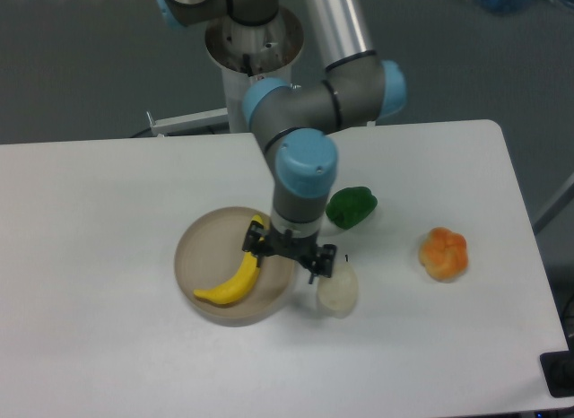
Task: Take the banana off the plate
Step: 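Move the open gripper over the plate above the yellow banana, then lower the gripper onto the banana and close the fingers on it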
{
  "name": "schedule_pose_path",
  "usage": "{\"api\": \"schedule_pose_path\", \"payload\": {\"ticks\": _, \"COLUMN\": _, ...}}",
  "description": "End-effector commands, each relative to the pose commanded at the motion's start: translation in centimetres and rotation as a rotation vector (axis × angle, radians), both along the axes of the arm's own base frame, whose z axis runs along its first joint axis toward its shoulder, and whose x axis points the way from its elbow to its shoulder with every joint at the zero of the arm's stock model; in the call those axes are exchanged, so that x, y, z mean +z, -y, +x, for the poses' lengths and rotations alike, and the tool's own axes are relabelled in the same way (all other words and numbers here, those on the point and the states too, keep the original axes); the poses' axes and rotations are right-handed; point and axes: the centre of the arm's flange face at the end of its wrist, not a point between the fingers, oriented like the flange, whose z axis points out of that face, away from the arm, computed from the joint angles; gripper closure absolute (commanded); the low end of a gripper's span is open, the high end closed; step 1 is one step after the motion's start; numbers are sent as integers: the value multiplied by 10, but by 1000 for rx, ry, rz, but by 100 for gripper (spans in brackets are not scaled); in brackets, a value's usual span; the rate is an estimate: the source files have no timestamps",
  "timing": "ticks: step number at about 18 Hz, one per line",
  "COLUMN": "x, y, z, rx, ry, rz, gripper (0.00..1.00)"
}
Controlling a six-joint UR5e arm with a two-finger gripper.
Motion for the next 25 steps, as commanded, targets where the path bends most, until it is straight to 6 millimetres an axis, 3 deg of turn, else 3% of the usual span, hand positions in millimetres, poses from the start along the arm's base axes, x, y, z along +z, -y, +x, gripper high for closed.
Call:
{"api": "schedule_pose_path", "payload": {"ticks": 12, "x": -28, "y": 7, "z": 36, "rx": -28, "ry": -2, "rz": -67, "gripper": 0}}
{"api": "schedule_pose_path", "payload": {"ticks": 21, "x": -40, "y": 6, "z": 42, "rx": -43, "ry": -8, "rz": -72, "gripper": 1}}
{"api": "schedule_pose_path", "payload": {"ticks": 25, "x": -41, "y": 6, "z": 41, "rx": -40, "ry": -8, "rz": -70, "gripper": 25}}
